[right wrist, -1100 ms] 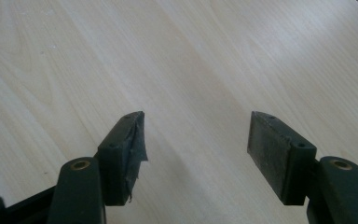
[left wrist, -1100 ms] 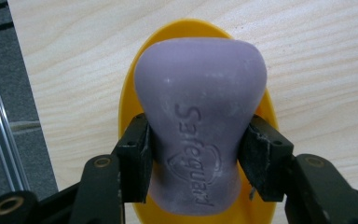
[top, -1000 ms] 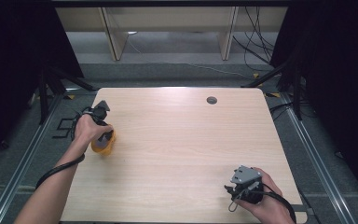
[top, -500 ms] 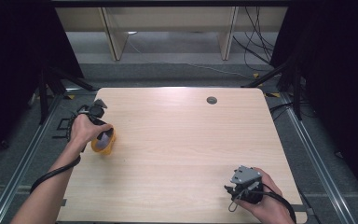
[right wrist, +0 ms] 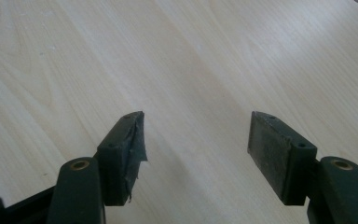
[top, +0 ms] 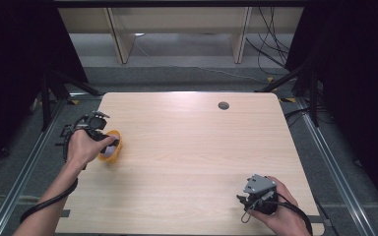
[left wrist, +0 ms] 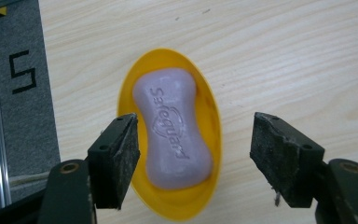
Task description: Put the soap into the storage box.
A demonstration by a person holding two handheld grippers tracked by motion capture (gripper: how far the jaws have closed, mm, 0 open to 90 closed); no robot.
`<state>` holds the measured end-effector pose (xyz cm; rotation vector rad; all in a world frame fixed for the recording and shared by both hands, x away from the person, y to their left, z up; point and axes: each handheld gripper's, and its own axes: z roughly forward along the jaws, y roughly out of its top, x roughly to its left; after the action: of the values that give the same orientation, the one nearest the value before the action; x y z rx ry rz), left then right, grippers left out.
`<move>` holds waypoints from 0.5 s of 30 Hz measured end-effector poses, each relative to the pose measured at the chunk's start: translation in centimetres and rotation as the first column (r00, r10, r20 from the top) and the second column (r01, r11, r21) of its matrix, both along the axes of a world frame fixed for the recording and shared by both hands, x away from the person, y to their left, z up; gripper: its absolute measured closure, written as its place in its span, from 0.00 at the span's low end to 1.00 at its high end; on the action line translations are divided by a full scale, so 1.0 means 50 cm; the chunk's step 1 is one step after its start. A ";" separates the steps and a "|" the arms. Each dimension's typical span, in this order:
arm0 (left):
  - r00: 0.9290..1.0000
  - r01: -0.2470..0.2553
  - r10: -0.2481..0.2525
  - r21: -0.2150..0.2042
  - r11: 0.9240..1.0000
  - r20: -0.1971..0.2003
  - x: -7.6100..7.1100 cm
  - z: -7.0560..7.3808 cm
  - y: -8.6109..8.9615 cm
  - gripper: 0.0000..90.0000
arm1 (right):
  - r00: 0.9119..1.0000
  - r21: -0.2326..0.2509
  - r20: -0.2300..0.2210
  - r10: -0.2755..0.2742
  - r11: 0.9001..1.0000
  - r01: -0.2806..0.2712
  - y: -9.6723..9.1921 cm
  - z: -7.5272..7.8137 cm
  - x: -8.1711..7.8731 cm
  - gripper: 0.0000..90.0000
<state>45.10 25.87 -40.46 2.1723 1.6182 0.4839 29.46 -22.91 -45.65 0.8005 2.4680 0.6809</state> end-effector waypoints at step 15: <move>0.992 0.077 -0.073 -0.041 0.996 0.100 -0.112 -0.018 -0.024 0.38 | 1.000 -0.009 0.016 0.017 1.000 -0.017 -0.002 0.000 0.002 0.41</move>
<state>39.48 24.69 -41.38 2.1334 1.4765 0.5190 29.54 -22.99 -45.67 0.7692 2.4644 0.6789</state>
